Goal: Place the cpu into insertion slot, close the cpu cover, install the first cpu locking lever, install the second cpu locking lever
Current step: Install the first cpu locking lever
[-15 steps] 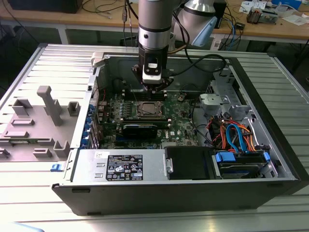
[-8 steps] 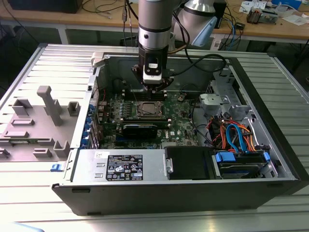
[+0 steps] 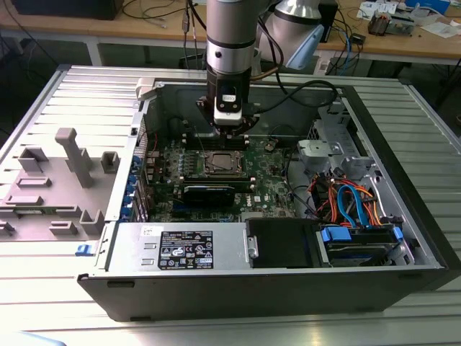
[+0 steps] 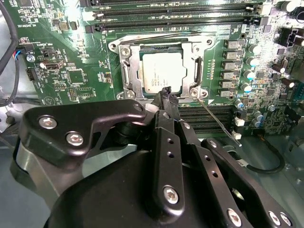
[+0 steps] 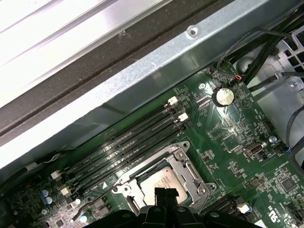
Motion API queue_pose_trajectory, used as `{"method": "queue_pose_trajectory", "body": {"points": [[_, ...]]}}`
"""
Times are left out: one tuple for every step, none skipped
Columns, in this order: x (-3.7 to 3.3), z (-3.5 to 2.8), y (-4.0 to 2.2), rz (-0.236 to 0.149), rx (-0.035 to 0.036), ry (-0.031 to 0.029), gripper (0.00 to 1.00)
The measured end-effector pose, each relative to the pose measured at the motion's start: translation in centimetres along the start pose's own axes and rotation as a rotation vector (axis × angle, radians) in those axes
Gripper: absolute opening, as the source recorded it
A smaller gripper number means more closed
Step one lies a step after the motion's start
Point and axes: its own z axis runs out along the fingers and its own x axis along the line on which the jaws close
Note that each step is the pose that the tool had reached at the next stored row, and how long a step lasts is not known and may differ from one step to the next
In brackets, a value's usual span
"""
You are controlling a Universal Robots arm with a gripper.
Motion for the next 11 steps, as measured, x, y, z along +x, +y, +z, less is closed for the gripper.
{"method": "queue_pose_trajectory", "body": {"points": [[0.0, 0.0, 0.0, -0.001, -0.0005, 0.0003, 0.11], [0.0, 0.0, 0.0, -0.002, -0.0009, 0.0005, 0.11], [0.0, 0.0, 0.0, -0.004, -0.0019, 0.0012, 0.11], [0.0, 0.0, 0.0, -0.007, -0.0027, 0.0018, 0.11], [0.0, 0.0, 0.0, -0.008, -0.0033, 0.0021, 0.11], [0.0, 0.0, 0.0, -0.01, -0.0042, 0.0027, 0.11], [0.0, 0.0, 0.0, -0.011, -0.0047, 0.0031, 0.11], [0.0, 0.0, 0.0, -0.013, -0.0054, 0.0035, 0.11], [0.0, 0.0, 0.0, -0.014, -0.0059, 0.0038, 0.11], [0.0, 0.0, 0.0, -0.014, -0.0063, 0.0041, 0.11], [0.0, 0.0, 0.0, -0.016, -0.0072, 0.0047, 0.11]]}}
